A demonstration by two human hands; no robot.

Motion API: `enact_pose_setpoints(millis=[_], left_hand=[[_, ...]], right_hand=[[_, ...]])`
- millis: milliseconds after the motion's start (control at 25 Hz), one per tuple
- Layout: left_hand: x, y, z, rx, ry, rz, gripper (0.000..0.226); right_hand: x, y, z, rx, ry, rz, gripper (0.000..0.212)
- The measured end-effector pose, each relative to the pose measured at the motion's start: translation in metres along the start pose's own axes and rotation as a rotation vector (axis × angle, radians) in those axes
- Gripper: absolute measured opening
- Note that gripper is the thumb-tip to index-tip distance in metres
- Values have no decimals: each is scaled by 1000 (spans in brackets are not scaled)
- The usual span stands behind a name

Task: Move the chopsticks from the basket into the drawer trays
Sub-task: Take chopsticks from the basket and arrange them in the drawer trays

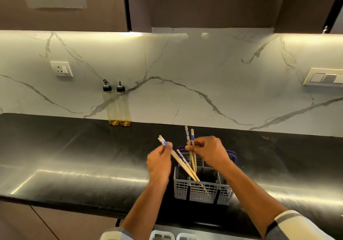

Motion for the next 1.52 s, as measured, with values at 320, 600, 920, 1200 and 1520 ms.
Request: enact_pose_setpoints(millis=[320,600,920,1200,1520], left_hand=[[-107,60,-7,147,-357,-62,21],[-46,80,-31,445,-77,46,19],[133,92,-58,557,282,175,26],[209,91,-79,635,452,268,23],[240,98,-71,648,549,255,25]], right_hand=[[60,57,-30,-122,219,160,15],[6,7,-75,35,9,294,11],[-137,-142,-151,22,-386,262,13],[-187,-212,-184,35,-599,170,25],[-202,-248,-195,68,-702,69,23]])
Point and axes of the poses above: each hand's wrist, its own z-axis towards the middle knuckle, its own y-axis out of the back of the hand, x = y × z, the point moved 3 cm from there along z, towards the middle knuckle, and after that the axes turned 10 degrees about x, right-handed, at the moved point
